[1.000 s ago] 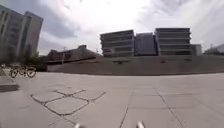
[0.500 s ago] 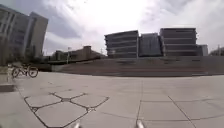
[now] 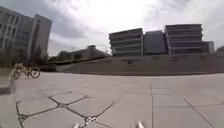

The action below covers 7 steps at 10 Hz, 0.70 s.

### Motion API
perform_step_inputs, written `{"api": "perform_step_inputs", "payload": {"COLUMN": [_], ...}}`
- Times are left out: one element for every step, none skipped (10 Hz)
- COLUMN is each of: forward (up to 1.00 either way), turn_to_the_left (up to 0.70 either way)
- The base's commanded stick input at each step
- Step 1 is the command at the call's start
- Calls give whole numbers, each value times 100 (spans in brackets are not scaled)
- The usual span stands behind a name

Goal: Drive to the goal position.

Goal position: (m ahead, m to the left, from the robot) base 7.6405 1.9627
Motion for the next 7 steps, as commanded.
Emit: {"api": "perform_step_inputs", "payload": {"forward": [70,70,70,70,70,70,70], "turn_to_the_left": [14,14,14,14,14,14,14]}}
